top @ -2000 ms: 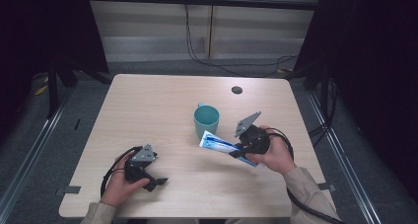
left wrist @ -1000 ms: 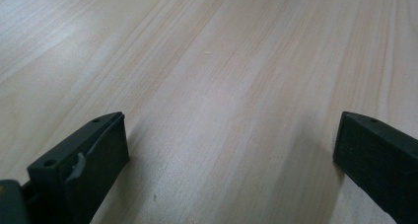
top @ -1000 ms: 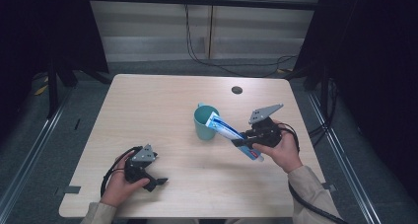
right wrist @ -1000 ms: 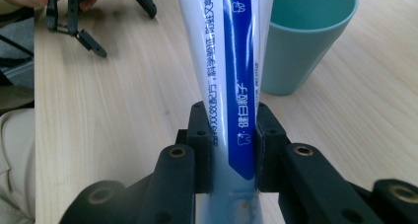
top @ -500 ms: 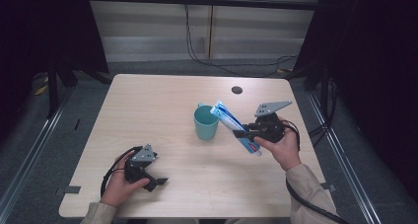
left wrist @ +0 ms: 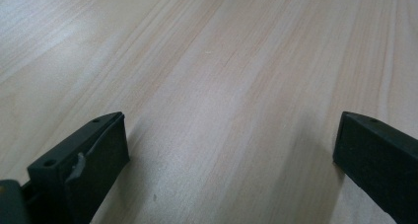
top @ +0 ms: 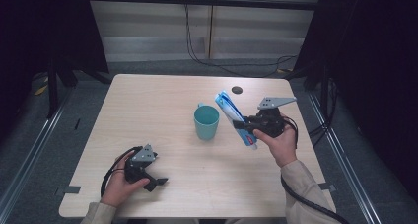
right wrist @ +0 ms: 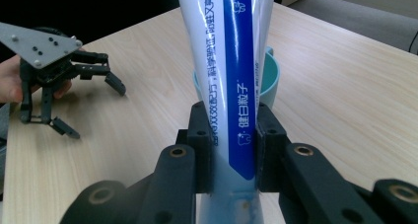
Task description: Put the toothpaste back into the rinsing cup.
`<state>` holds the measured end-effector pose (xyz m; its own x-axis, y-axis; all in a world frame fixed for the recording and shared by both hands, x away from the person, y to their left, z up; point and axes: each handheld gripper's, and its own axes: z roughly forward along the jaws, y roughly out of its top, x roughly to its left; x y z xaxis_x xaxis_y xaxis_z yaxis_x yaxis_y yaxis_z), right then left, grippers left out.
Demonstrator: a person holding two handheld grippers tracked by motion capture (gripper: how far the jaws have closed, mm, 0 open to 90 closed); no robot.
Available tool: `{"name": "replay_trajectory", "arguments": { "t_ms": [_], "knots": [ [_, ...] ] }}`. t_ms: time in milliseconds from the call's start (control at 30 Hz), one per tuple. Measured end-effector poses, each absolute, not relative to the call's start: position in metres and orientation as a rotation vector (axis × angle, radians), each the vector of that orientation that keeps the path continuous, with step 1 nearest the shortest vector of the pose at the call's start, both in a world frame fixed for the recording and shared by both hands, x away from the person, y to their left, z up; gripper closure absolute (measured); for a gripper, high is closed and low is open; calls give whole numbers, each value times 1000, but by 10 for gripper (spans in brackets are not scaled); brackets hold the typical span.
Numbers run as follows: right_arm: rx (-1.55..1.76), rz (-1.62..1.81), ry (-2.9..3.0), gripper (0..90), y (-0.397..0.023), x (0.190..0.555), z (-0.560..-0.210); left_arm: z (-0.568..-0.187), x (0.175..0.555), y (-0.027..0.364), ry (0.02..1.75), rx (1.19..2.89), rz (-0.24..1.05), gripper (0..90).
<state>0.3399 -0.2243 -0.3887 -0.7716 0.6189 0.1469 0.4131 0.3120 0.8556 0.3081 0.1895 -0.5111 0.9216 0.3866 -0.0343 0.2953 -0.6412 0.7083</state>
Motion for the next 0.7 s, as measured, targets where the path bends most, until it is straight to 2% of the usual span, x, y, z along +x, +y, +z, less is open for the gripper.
{"name": "replay_trajectory", "arguments": {
  "t_ms": [700],
  "knots": [
    [1014, 1555, 2237, 743, -219, 350, -385, -511, 308, 189, 482, 2309, 154, 0]
  ]
}}
